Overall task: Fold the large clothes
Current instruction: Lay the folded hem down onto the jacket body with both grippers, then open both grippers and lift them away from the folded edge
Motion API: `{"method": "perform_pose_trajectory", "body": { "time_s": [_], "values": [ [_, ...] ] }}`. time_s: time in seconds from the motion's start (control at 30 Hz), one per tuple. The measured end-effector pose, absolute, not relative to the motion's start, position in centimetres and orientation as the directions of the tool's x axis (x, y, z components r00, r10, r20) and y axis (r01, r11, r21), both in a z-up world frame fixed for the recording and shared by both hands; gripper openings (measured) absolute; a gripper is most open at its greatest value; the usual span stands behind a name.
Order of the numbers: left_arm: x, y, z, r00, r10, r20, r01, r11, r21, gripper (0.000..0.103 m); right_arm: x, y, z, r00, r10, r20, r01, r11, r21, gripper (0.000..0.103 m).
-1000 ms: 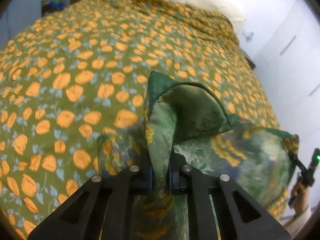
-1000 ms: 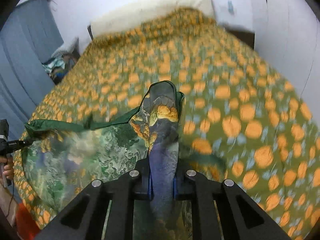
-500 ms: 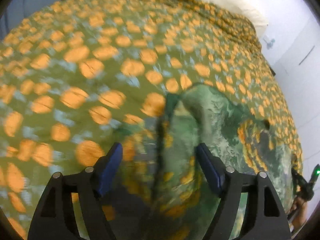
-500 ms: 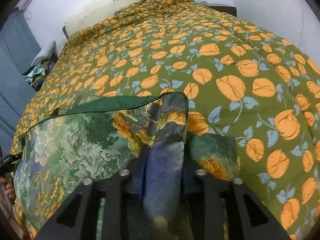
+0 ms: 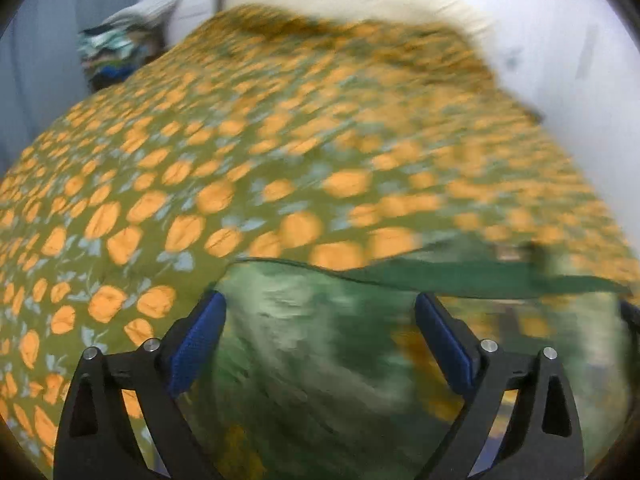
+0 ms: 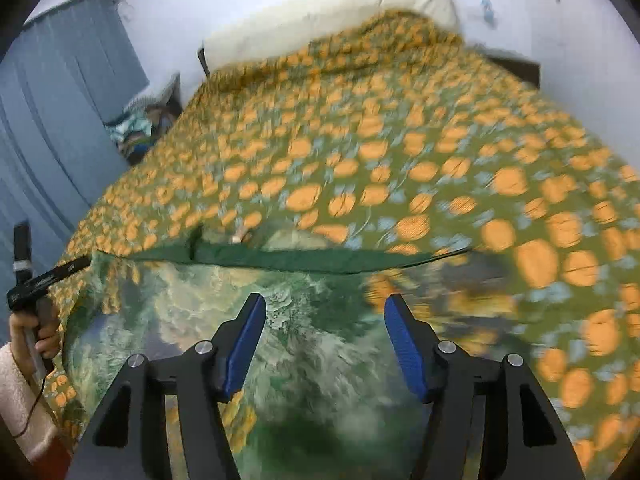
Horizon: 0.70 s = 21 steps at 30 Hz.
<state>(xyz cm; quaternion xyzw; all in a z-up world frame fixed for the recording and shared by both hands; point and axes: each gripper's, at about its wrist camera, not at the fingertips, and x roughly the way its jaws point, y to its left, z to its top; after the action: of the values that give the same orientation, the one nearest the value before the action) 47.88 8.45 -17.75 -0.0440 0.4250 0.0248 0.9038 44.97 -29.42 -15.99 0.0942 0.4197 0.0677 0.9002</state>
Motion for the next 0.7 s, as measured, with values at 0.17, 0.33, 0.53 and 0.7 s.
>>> {"method": "perform_pose_trajectory", "body": {
  "time_s": [0.17,0.33,0.53,0.7],
  "values": [
    [48.4,13.2,-22.2,0.609,-0.079,-0.789,-0.187,0.953,-0.240,0.099,46.0,-32.3,-20.0,0.653,0.165,-0.739,0.032,0.969,0.245,0.061],
    [48.4,14.0,-23.6,0.623,-0.139,-0.770,-0.179,0.933,-0.313,0.102,45.0,-35.0,-22.1,0.707,0.240,-0.665,0.056,0.919,0.391,0.059],
    [48.3,14.6,-24.7,0.638,-0.184,-0.748,-0.173,0.912,-0.372,0.103,45.1,-35.0,-22.7,0.732,0.248,-0.634,0.045,0.912,0.408,0.059],
    [48.8,14.5,-24.5,0.614,-0.174,-0.770,-0.186,0.916,-0.355,0.103,45.0,-34.9,-22.8,0.738,0.247,-0.628,0.044,0.911,0.411,0.059]
  ]
}}
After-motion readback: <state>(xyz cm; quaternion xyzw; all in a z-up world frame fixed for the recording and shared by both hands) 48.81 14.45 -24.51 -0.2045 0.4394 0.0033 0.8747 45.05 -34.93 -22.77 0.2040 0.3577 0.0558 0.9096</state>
